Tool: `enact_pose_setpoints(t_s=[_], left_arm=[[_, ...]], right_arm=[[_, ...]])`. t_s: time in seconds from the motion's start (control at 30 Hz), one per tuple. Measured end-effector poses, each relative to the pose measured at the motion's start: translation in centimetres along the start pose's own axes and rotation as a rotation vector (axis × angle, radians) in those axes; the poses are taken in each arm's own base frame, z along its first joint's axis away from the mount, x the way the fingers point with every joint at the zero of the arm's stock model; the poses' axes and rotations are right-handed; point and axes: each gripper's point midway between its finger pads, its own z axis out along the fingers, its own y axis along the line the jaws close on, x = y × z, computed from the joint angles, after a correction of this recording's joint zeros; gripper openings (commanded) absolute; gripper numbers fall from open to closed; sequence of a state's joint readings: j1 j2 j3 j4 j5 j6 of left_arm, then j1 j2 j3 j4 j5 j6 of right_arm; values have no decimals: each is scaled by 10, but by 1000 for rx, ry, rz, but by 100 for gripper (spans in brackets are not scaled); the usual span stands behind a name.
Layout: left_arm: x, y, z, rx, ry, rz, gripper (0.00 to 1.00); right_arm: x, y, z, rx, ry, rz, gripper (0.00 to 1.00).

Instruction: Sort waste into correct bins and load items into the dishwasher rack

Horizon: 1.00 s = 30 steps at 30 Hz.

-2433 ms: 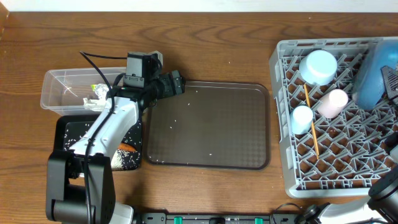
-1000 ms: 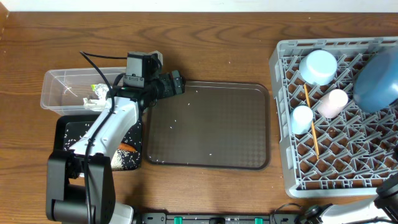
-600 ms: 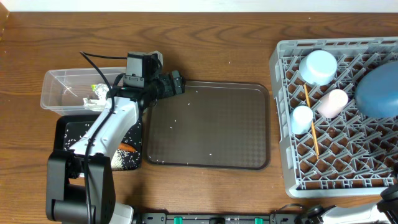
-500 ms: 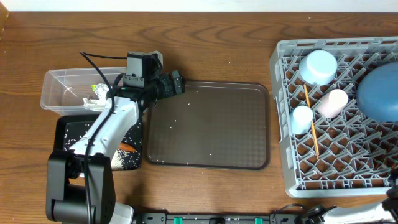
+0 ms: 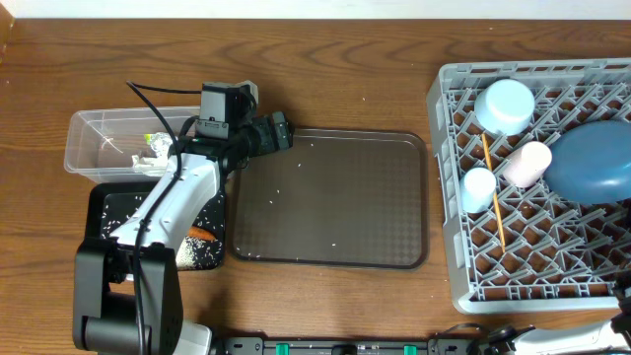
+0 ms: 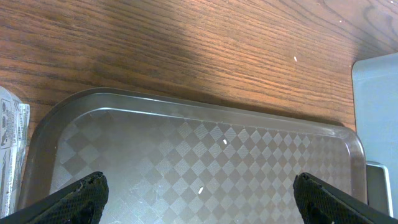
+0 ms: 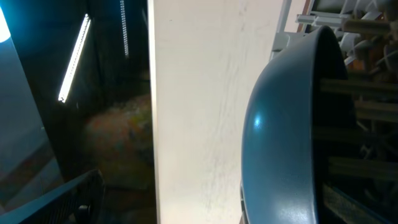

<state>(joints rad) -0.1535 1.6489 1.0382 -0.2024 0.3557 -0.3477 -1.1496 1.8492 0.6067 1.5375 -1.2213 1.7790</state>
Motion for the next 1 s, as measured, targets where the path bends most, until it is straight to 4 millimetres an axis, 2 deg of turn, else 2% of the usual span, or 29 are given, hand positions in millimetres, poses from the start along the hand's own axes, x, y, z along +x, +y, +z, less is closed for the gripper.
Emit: enact_pose_setpoints(t_s=[0.13, 0.37, 0.43, 0.5, 0.57, 0.7, 0.87, 1.0], left_arm=[[0, 0, 0, 0, 0, 0, 98], [0, 0, 0, 0, 0, 0, 98], [0, 0, 0, 0, 0, 0, 98], [0, 0, 0, 0, 0, 0, 98], [0, 0, 0, 0, 0, 0, 98], [0, 0, 0, 0, 0, 0, 98], [0, 0, 0, 0, 0, 0, 98], [0, 0, 0, 0, 0, 0, 98]], right_arm=[[12, 28, 5, -27, 38, -73, 99], [60, 128, 9, -127, 144, -373, 99], [75, 149, 5, -146, 160, -444, 99], [84, 158, 2, -150, 172, -473, 99], [87, 161, 1, -143, 182, -474, 99], [83, 151, 2, -111, 189, -407, 99], [69, 130, 1, -61, 183, -329, 99], [60, 105, 4, -14, 188, -247, 99]])
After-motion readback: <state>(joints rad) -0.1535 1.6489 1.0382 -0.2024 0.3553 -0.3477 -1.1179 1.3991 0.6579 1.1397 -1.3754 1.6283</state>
